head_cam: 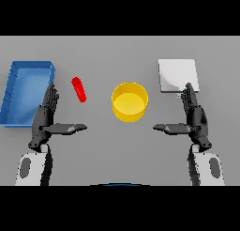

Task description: Pick up the red beaker and tilt it to pour out 1 green nut into yellow bowl. Pick up the yellow bowl and place it on the metallic measuring scale.

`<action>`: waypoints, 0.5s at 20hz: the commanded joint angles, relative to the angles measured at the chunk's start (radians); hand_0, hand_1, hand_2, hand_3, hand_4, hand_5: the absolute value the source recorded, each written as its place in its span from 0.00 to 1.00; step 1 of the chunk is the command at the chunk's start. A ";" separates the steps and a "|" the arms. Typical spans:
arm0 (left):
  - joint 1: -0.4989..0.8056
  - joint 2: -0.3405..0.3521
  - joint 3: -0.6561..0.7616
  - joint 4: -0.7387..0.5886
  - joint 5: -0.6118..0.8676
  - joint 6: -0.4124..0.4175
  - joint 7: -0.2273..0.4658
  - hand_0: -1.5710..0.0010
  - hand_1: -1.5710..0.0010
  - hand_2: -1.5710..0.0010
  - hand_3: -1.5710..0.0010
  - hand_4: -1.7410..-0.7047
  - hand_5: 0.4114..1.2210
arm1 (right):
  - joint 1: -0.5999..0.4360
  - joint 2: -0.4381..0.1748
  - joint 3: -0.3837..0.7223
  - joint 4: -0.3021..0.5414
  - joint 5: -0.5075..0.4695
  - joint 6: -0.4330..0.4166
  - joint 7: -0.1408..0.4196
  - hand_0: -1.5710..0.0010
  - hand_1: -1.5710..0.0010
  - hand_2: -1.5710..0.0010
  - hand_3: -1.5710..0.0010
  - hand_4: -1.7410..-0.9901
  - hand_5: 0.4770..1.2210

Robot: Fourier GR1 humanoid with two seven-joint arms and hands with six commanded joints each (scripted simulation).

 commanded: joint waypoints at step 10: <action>0.147 0.050 -0.126 -0.194 -0.132 -0.019 -0.010 1.00 1.00 1.00 1.00 0.58 0.31 | 0.101 -0.073 0.119 -0.121 0.262 -0.061 -0.113 1.00 1.00 1.00 1.00 0.90 0.13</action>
